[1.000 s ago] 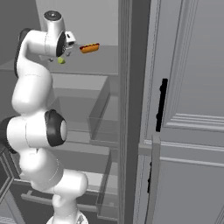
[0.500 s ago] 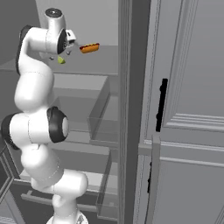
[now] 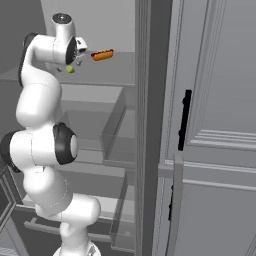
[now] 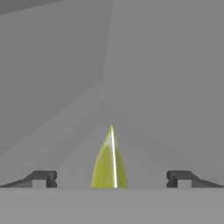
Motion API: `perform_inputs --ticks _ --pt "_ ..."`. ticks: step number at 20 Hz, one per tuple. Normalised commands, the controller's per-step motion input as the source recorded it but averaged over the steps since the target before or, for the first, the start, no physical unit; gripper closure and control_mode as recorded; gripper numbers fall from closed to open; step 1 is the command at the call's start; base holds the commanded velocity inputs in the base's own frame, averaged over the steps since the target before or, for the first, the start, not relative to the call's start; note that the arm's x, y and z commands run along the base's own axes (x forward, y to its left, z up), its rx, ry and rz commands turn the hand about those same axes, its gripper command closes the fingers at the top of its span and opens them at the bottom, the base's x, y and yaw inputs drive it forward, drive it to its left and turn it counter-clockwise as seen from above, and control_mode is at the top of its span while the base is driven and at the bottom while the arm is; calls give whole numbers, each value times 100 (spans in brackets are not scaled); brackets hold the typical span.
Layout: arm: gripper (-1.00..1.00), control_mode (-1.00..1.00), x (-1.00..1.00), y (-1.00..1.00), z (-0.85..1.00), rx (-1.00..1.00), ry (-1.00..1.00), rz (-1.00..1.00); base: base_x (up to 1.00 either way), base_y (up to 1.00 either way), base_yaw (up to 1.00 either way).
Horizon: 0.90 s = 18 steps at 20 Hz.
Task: Grab a lemon wedge from the fridge and one ice cube from the ice bowl, and put them in the glass of lemonade.
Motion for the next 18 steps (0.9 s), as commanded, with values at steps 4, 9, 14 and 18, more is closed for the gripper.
perform_inputs --ticks 4,9,14,18 --pt "-100 -100 3 0 -31 0 0 0 0 0 0" --pt "-100 -100 0 0 -35 0 0 0 0 0 0" --pt "-100 -100 0 0 -22 0 0 0 0 0 0" --pt "-100 -100 4 0 -9 -3 21 0 0 0 0"
